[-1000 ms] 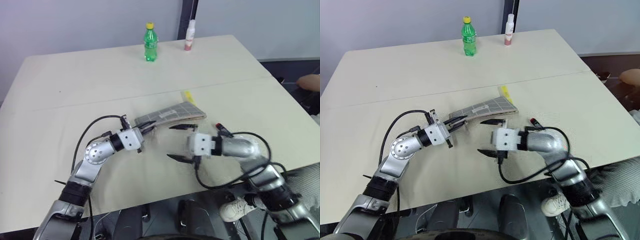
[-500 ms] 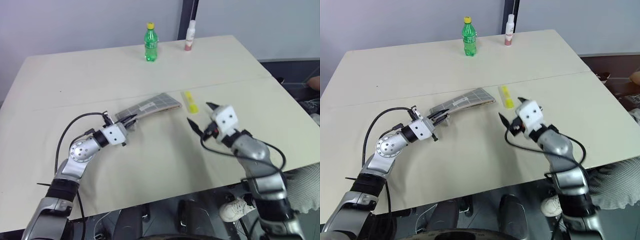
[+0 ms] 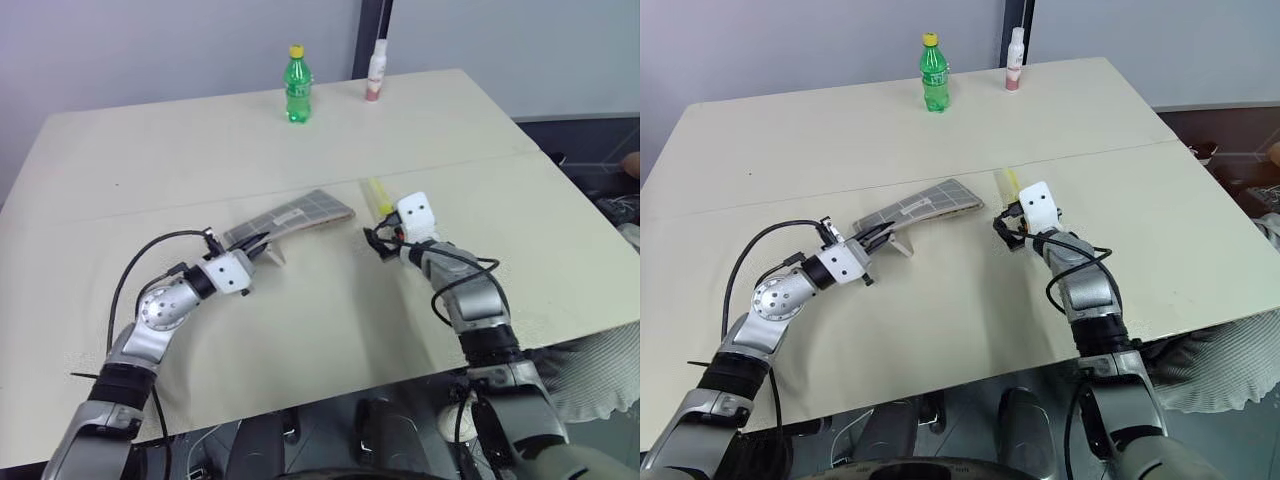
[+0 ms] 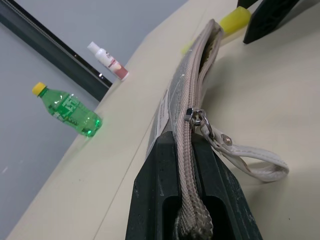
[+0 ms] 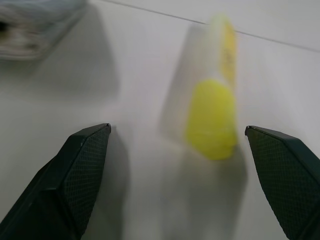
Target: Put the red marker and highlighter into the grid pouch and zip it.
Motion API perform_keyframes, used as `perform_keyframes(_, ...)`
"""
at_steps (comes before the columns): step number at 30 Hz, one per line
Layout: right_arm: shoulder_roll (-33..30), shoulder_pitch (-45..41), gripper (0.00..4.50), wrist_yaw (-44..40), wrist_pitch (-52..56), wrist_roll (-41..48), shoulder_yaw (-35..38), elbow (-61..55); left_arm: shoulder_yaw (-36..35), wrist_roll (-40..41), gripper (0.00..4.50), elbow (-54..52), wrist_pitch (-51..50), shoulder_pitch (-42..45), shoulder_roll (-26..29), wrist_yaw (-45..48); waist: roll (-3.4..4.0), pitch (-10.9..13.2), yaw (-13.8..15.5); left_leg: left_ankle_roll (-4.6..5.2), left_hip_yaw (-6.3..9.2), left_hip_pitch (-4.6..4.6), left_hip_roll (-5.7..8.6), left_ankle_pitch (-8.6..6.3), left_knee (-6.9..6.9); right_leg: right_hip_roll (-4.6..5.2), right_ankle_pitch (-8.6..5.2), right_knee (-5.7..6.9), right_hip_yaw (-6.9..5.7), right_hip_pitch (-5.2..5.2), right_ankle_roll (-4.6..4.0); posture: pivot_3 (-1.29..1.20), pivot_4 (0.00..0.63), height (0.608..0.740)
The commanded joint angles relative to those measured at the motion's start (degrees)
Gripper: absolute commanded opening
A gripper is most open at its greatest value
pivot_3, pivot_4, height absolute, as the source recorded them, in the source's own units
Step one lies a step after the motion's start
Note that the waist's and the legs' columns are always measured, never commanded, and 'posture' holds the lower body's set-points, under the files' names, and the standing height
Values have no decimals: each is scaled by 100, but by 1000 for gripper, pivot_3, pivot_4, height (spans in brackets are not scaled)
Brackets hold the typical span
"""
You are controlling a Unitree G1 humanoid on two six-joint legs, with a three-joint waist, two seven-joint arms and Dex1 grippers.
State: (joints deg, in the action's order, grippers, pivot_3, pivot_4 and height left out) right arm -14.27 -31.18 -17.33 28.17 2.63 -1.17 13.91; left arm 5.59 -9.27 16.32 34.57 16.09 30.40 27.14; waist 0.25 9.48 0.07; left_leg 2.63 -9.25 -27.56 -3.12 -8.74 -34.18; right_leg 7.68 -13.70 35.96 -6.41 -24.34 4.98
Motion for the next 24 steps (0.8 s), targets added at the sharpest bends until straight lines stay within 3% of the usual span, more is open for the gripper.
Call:
perform_keyframes(1, 158, -72, 3261, 180, 86, 155, 234, 83, -102, 77, 0, -352, -90, -46, -13, -92, 0, 0, 7, -1, 0, 0, -2, 0, 0, 0, 0, 1, 0, -1, 0, 0, 150, 740)
perform_keyframes(5, 251, -97, 1148, 276, -5, 136, 220, 42, -35, 68, 0, -410, -145, -55, -84, -79, 0, 0, 20, -1, -2, 0, -14, 0, 0, 1, 0, 2, 0, -2, 0, 0, 150, 740)
perform_keyframes(6, 279, -103, 817, 302, -29, 167, 257, 46, -27, 64, 0, -408, -156, -43, -102, -75, 0, 0, 23, -1, -2, 0, -14, 0, 0, 1, 0, 1, 0, -2, 0, 0, 150, 740)
perform_keyframes(12, 11, 45, 815, 201, -83, 234, 402, -315, 7, 78, 0, -408, -180, 9, -158, -33, 0, 0, 22, -2, -4, -1, -15, 0, 1, 1, 0, 2, 0, -6, -1, 0, 150, 740)
perform_keyframes(24, -2006, 2424, 815, -2803, -573, 1963, 986, -3648, 86, 284, 0, -447, -359, -3, -386, 141, -1, 0, 68, 2, 1, 3, -24, -2, 0, -1, -12, -6, 0, -1, -18, 0, 150, 740)
